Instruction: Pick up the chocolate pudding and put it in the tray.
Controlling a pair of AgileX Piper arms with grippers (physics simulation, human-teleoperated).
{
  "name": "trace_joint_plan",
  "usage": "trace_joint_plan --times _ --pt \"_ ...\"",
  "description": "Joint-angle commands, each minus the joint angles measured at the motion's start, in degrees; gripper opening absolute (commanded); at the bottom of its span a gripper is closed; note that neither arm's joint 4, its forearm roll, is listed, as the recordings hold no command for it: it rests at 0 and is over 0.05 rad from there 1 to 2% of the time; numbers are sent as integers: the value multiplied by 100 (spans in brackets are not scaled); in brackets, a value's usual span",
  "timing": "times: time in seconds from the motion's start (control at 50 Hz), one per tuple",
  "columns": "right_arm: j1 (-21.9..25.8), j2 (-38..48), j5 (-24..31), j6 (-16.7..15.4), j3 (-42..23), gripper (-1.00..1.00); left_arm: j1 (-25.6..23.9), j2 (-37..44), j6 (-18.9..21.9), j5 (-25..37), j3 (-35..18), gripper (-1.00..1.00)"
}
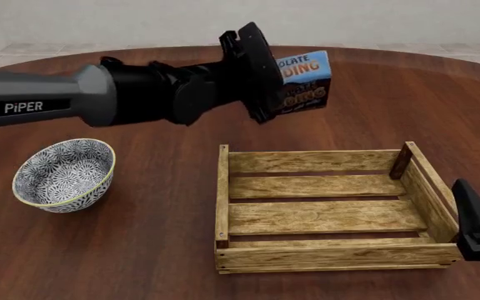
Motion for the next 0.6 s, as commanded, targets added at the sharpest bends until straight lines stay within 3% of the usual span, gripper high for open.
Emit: trace_joint_plan --times 0.02,0.18,0.6 --pt "-16 -33 -10 60 24 100 -425 -432 243 119 248 -100" --pt "-29 -101 19 119 28 100 -673 -579 68 275 345 -100" --pt "-59 -332 195 255 27 100 -1163 -591 -855 554 206 -100"
